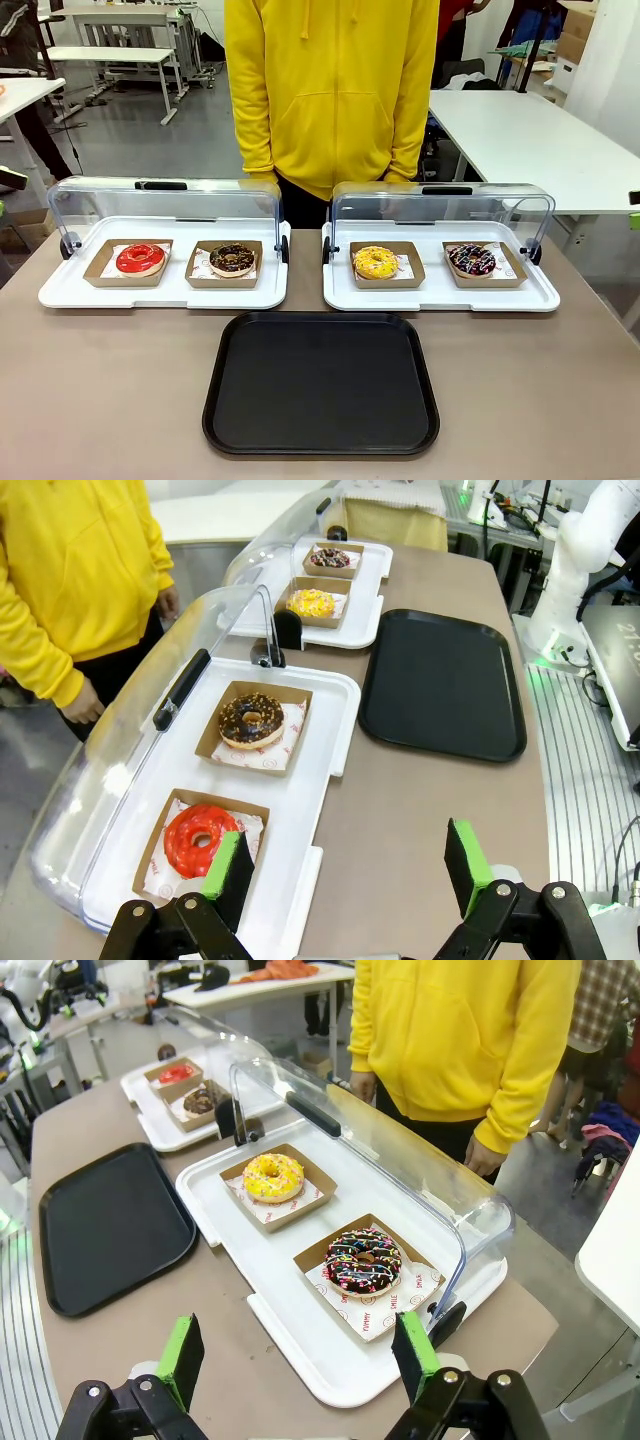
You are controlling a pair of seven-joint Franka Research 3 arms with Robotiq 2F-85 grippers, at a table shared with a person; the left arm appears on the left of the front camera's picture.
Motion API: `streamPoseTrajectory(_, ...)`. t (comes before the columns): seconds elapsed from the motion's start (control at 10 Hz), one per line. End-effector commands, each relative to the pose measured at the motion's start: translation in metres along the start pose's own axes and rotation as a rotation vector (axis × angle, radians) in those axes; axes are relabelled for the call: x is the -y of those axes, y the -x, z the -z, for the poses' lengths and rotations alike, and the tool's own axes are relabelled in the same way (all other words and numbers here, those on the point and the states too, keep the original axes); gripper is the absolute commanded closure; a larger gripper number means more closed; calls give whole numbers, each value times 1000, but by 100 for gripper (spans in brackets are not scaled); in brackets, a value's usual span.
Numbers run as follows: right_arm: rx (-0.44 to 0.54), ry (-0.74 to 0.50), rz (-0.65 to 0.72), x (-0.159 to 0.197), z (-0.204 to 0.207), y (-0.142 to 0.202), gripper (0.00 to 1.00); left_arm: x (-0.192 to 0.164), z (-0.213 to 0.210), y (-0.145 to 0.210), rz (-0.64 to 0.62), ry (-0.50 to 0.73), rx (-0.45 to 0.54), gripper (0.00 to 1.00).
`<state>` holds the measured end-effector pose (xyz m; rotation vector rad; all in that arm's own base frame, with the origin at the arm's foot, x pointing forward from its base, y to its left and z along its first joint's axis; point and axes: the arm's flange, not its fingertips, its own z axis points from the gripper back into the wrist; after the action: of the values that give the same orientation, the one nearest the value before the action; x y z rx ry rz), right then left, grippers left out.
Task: Move the second donut from the left to the tray.
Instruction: Pick up the Paper togo box containing the Donut indicated by the person and place it on the Handle tray.
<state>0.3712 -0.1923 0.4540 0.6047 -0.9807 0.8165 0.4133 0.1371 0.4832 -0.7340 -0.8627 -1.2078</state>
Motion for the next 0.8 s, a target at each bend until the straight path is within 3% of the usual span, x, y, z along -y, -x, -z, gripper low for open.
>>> streamPoseTrajectory(0.0, 24, 5, -17, 2, 1, -1, 0, -1, -1, -3, 2, 1, 2, 0)
streamPoseTrajectory(0.7, 24, 5, -17, 2, 1, -1, 0, -1, -1, -3, 2, 1, 2, 0)
